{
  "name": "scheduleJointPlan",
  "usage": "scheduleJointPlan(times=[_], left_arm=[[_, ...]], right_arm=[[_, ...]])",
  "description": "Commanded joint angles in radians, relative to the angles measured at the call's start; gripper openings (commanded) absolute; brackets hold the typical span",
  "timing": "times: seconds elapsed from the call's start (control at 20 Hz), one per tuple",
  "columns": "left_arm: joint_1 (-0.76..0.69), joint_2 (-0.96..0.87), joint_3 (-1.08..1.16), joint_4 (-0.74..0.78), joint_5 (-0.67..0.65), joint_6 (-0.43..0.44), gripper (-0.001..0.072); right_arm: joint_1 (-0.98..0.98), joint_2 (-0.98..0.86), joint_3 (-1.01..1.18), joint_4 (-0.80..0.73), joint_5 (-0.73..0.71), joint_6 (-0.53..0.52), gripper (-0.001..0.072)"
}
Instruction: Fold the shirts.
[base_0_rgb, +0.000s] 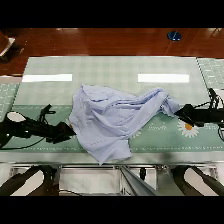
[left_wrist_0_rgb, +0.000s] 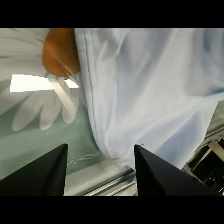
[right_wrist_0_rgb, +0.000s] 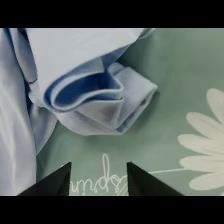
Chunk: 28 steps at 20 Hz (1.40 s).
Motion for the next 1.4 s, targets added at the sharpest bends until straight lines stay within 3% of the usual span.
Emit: scheduleJointPlan(times=[0.0,0.25,0.3,0.35,0.4,0.65,1.0,1.05,1.1,1.15,1.35], left_arm=[[-0.147,-0.032,-0.048,-0.041,0.074,-0.021,0.0504],[-0.322,-0.119,-0.044,-0.196,0.196,0.007,0.0497],[-0.346,-0.134,-0.039,-0.221,0.218,0.024,0.0392],[-0.356,-0.141,-0.034,-0.235,0.224,0.05,0.0106],[-0.359,-0.141,-0.031,-0.255,0.223,0.094,0.0029],[-0.359,-0.141,-0.024,-0.264,0.224,0.109,0.0029],[-0.359,-0.141,-0.024,-0.264,0.232,0.109,0.0028],[-0.359,-0.141,-0.024,-0.264,0.237,0.109,0.0029],[-0.358,-0.14,-0.023,-0.264,0.24,0.109,0.0029],[-0.354,-0.14,-0.011,-0.264,0.238,0.11,0.0028],[-0.249,-0.083,0.195,-0.302,0.174,0.12,0.0029]], right_arm=[[-0.001,0.005,-0.025,0.031,-0.006,-0.014,0.0407],[0.037,0.003,-0.025,0.046,-0.014,-0.017,0.0407],[0.067,-0.006,-0.025,0.049,-0.019,-0.016,0.0407],[0.106,-0.023,-0.025,0.049,-0.035,-0.016,0.0407],[0.138,-0.042,-0.023,0.055,-0.059,-0.009,0.0407],[0.23,-0.16,0.049,0.225,-0.119,-0.026,0.0407],[0.357,-0.413,0.266,0.238,-0.167,0.028,0.0404],[0.366,-0.437,0.292,0.248,-0.164,0.028,0.0346],[0.372,-0.454,0.322,0.256,-0.144,0.029,0.0153],[0.372,-0.458,0.353,0.272,-0.109,0.006,0.0018],[0.352,-0.401,0.626,0.238,0.079,-0.03,0.0018]])
